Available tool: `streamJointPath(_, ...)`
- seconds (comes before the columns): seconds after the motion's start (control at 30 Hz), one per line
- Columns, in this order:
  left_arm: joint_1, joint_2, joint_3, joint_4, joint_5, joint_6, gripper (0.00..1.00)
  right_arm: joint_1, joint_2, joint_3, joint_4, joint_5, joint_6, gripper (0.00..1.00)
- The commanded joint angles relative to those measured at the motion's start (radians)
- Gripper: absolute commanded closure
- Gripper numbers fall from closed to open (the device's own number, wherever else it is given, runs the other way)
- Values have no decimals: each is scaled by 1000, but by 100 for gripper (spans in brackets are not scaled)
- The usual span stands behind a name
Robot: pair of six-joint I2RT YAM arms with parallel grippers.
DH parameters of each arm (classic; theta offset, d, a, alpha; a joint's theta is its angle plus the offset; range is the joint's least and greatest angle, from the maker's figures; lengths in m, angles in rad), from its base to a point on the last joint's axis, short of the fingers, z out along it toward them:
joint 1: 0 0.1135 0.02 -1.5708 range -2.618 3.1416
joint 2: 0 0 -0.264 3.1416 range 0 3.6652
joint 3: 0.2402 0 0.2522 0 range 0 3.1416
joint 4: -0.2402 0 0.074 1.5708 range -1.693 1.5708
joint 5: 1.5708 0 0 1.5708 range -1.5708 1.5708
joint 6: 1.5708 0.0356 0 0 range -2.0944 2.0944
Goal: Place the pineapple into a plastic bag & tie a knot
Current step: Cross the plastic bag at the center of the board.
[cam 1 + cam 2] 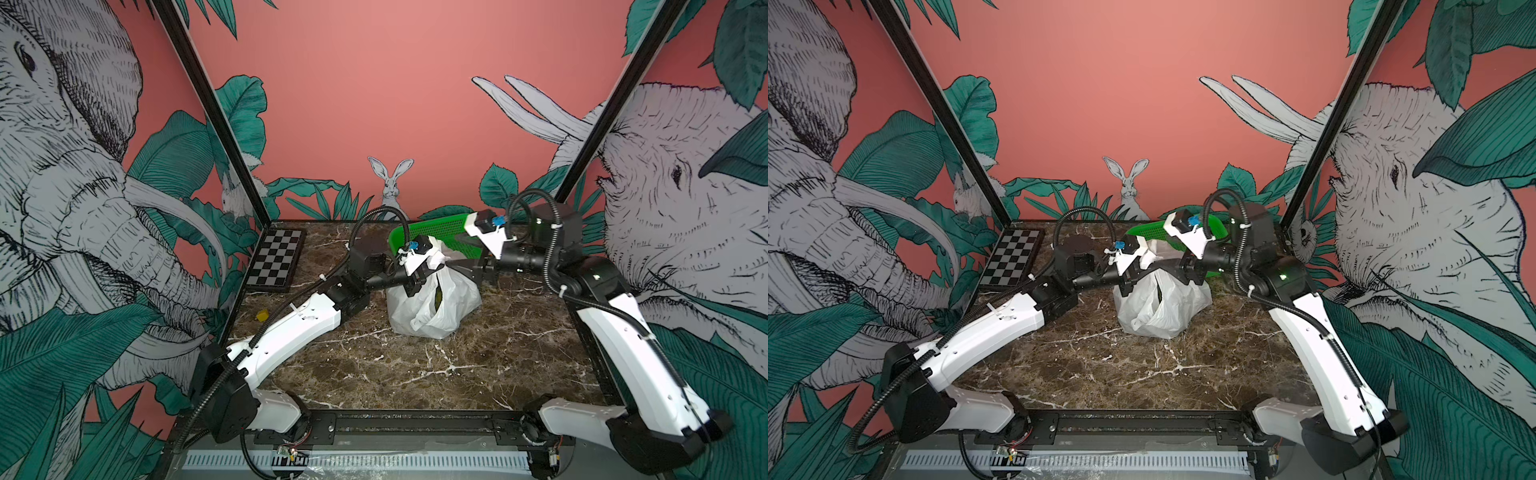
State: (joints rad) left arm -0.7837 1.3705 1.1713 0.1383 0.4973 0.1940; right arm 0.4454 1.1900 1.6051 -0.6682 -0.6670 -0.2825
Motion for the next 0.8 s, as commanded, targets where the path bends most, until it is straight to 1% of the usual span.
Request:
streamJointPath(0.0,-3,-29,-17,80,14,40,100,-10,-44,23,-28,163,361,34)
streamJointPath(0.03,-4,-28,-19,85,17,41,100,-11,-31,30,-45,208,484,37)
streamJointPath(0.07,-4,-27,-21,95,27,47,100,-11,-4,53,-85,196,560,41)
streamJointPath(0.13,-3,-27,-24,98,33,53,100,-6,54,113,-180,183,670,42)
streamJointPath(0.2,-3,-29,-26,97,42,60,100,6,102,157,-246,164,721,40)
streamJointPath(0.27,-4,-26,-24,92,47,66,100,17,130,172,-247,129,759,38)
streamJointPath(0.33,-4,-21,-17,79,53,71,100,32,154,188,-235,98,782,36)
streamJointPath(0.43,-4,-16,-15,78,62,71,100,64,197,224,-226,88,793,35)
streamJointPath(0.57,-4,-10,-6,66,74,77,100,89,255,274,-251,111,787,37)
streamJointPath(0.63,-3,-8,0,57,75,79,100,95,273,290,-267,115,780,41)
streamJointPath(0.7,-4,-9,0,56,72,79,100,101,283,291,-278,115,768,48)
streamJointPath(0.77,-5,-10,1,50,71,78,100,102,290,289,-285,109,760,61)
